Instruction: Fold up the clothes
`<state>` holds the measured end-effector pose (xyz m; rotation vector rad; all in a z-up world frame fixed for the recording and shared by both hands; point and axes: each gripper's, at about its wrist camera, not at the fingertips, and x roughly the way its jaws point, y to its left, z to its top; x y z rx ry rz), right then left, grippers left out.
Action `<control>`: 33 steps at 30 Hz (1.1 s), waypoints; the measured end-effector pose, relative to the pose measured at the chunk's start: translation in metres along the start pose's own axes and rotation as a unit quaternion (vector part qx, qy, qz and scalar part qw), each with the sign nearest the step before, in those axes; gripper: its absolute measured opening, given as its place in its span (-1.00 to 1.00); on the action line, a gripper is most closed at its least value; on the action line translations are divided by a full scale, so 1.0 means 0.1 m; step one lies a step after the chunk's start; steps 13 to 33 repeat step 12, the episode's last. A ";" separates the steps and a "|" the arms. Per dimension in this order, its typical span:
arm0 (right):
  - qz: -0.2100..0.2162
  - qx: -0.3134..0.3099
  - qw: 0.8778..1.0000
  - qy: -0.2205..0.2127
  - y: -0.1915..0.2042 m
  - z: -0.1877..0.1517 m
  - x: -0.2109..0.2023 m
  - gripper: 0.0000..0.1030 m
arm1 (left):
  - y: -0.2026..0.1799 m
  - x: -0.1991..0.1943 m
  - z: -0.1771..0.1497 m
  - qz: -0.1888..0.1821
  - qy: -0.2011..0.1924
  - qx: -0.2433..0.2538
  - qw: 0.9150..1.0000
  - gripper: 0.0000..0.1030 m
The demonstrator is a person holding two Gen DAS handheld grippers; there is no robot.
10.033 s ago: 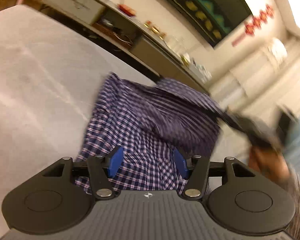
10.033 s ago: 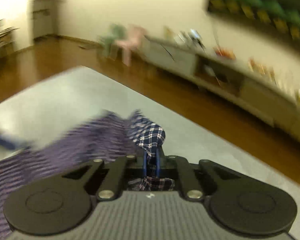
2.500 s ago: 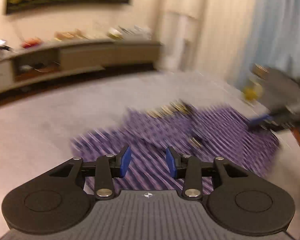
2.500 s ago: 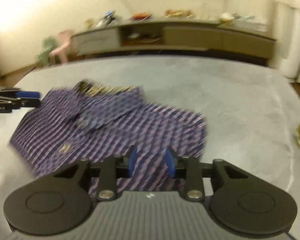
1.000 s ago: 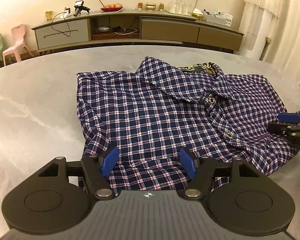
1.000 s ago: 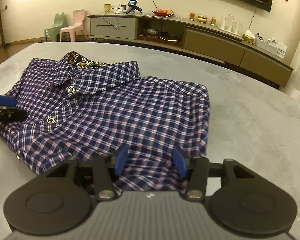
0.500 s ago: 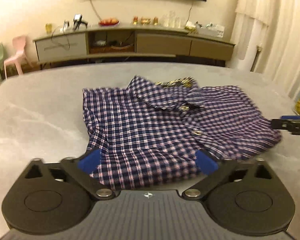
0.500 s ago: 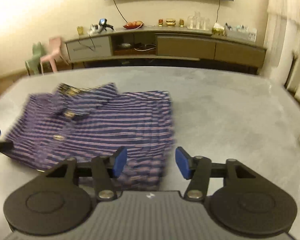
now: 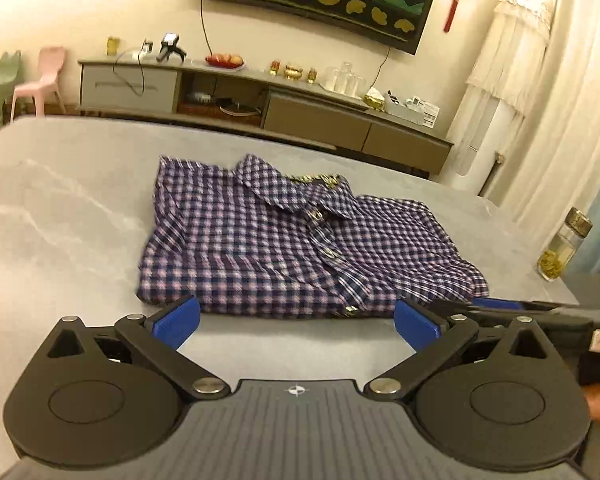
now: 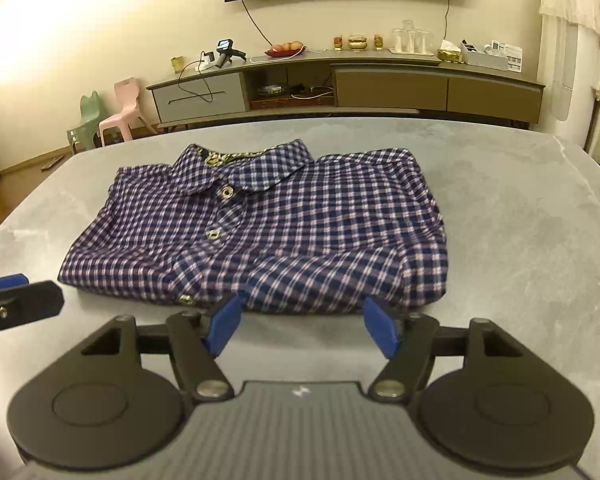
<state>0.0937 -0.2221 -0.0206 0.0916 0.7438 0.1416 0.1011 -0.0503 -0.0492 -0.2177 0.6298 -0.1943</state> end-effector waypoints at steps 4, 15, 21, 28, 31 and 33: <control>-0.006 -0.003 1.000 0.000 0.09 -0.07 -0.01 0.36 | -0.12 -0.02 -0.08 -0.007 -0.007 0.009 1.000 0.99; -0.012 -0.012 1.000 0.005 0.16 -0.12 0.05 0.36 | -0.32 0.05 -0.19 0.039 0.006 0.033 0.999 0.99; -0.012 -0.012 1.000 0.005 0.16 -0.12 0.05 0.36 | -0.32 0.05 -0.19 0.039 0.006 0.033 0.999 0.99; -0.012 -0.012 1.000 0.005 0.16 -0.12 0.05 0.36 | -0.32 0.05 -0.19 0.039 0.006 0.033 0.999 0.99; -0.012 -0.012 1.000 0.005 0.16 -0.12 0.05 0.36 | -0.32 0.05 -0.19 0.039 0.006 0.033 0.999 0.99; -0.012 -0.012 1.000 0.005 0.16 -0.12 0.05 0.36 | -0.32 0.05 -0.19 0.039 0.006 0.033 0.999 0.99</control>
